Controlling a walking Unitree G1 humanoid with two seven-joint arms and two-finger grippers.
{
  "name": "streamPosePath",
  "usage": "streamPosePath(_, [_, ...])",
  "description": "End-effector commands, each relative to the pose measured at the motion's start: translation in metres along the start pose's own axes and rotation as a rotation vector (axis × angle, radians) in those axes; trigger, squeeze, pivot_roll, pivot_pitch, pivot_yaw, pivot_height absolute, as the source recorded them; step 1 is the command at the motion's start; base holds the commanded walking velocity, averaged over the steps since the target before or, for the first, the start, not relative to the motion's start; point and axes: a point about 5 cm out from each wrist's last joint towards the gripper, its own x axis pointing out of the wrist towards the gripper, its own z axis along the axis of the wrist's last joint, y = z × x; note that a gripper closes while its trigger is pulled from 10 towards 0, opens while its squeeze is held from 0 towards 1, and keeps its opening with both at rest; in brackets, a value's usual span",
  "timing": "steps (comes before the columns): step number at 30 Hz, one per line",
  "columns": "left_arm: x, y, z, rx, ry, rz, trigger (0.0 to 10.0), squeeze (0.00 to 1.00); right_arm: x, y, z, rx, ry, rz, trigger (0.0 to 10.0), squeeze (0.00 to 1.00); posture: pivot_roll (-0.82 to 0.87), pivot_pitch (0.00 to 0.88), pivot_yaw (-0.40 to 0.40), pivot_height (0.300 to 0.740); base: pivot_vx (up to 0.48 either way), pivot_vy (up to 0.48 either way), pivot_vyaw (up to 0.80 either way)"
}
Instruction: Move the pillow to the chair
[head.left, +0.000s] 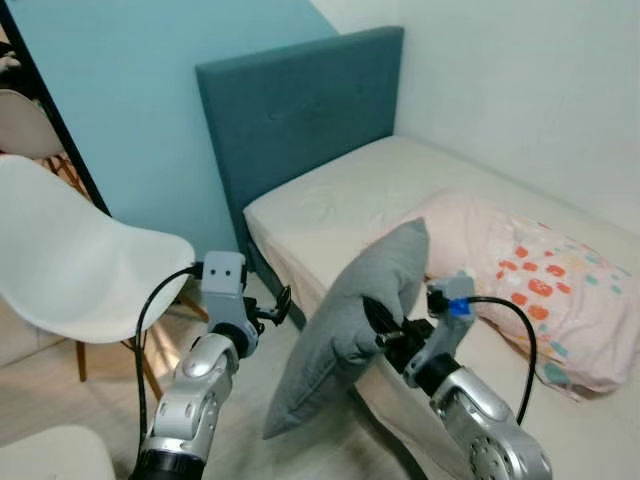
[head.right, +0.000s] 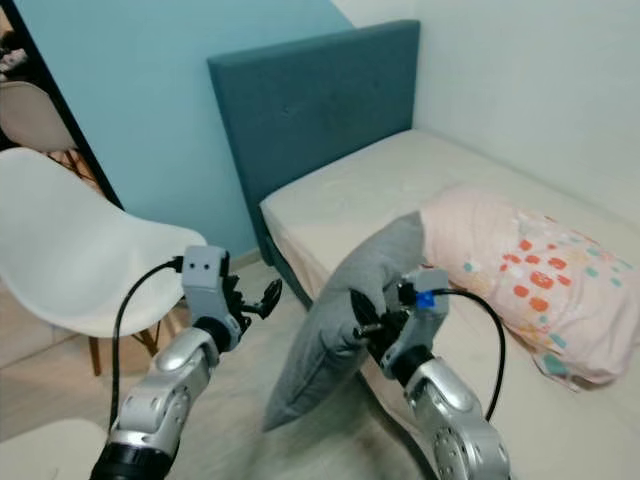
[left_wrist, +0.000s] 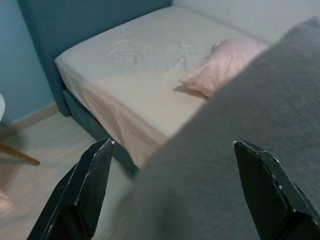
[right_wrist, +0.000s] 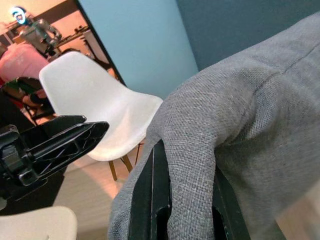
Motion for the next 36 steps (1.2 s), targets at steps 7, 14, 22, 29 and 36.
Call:
streamPosePath(7, [-0.002, -0.001, -0.004, -0.065, -0.012, -0.013, 10.0, 0.00, 0.001, -0.002, 0.009, -0.003, -0.074, 0.009, 10.0, 0.00, -0.09, 0.000, 0.017, 0.735, 0.000, 0.000, 0.68])
streamPosePath(14, [0.000, 0.001, -0.003, -0.055, -0.019, -0.023, 10.0, 0.00, 0.001, -0.002, 0.013, 0.026, -0.096, 0.012, 10.0, 0.00, -0.09, 0.000, 0.020, 0.735, 0.000, 0.000, 0.65])
streamPosePath(22, [0.005, -0.001, 0.002, -0.071, -0.038, -0.046, 10.0, 0.00, 0.011, -0.004, 0.017, 0.024, -0.113, 0.010, 10.0, 0.00, -0.08, 0.000, 0.028, 0.735, 0.067, 0.000, 0.49])
streamPosePath(29, [0.010, -0.005, 0.002, -0.073, -0.031, -0.067, 10.0, 0.00, 0.011, -0.013, 0.016, 0.036, -0.099, -0.041, 10.0, 0.00, -0.09, 0.000, 0.026, 0.735, 0.458, 0.000, 0.00])
streamPosePath(36, [0.008, -0.003, 0.002, -0.077, -0.033, -0.065, 10.0, 0.00, 0.011, -0.013, 0.017, 0.039, -0.101, -0.042, 10.0, 0.00, -0.09, 0.000, 0.019, 0.735, 0.480, 0.000, 0.00])
